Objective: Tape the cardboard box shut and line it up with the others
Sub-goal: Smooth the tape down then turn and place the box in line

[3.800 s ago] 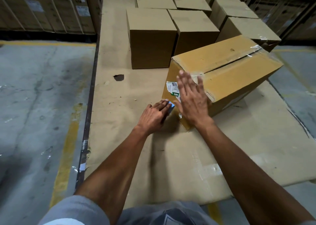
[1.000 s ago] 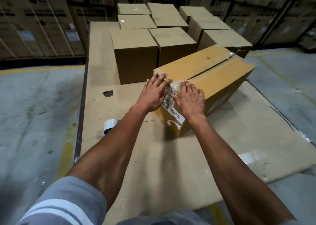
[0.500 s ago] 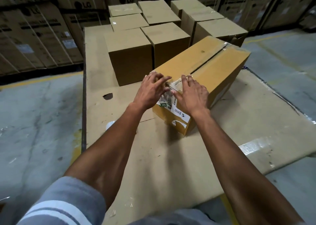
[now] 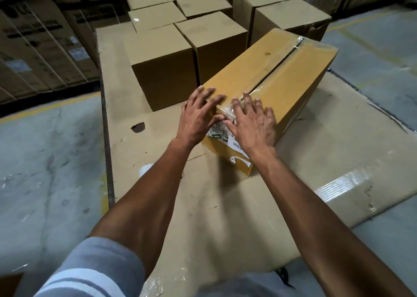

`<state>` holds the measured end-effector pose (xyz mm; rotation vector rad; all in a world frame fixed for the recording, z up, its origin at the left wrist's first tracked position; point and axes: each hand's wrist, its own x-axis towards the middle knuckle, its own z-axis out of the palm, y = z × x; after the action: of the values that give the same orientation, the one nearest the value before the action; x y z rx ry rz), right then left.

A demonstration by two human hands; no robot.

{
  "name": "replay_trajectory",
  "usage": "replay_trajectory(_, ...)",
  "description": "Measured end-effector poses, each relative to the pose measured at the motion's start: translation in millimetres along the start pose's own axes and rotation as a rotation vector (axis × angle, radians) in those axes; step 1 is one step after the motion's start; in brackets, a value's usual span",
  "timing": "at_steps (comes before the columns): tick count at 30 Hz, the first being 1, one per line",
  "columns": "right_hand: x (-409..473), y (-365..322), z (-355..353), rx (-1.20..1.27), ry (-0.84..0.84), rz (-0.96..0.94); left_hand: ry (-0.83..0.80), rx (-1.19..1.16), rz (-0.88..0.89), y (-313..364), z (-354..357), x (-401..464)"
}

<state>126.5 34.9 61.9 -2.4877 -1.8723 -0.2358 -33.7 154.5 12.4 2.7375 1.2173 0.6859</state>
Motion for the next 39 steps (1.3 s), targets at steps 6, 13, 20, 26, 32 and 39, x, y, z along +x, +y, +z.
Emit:
replay_trajectory(6,-1,-4,2,-0.032,-0.025,0.009,-0.023,0.071,0.079,-6,4,-6)
replay_trajectory(13,-7,-3,4,0.002,0.12,-0.055,0.051,0.21,0.272,-3,-8,-2)
replay_trajectory(20,-8,-8,3,-0.019,0.091,-0.081,0.079,0.138,0.297,0,0,-3)
replay_trajectory(26,-10,-10,9,-0.042,0.035,-0.078,0.01,0.062,0.303,-2,-5,-5)
replay_trajectory(32,-8,-19,0,0.119,0.073,0.015,-0.029,0.02,0.293,-2,-13,3)
replay_trajectory(39,-9,-18,6,0.103,0.09,0.014,0.001,-0.02,0.247,2,-12,2)
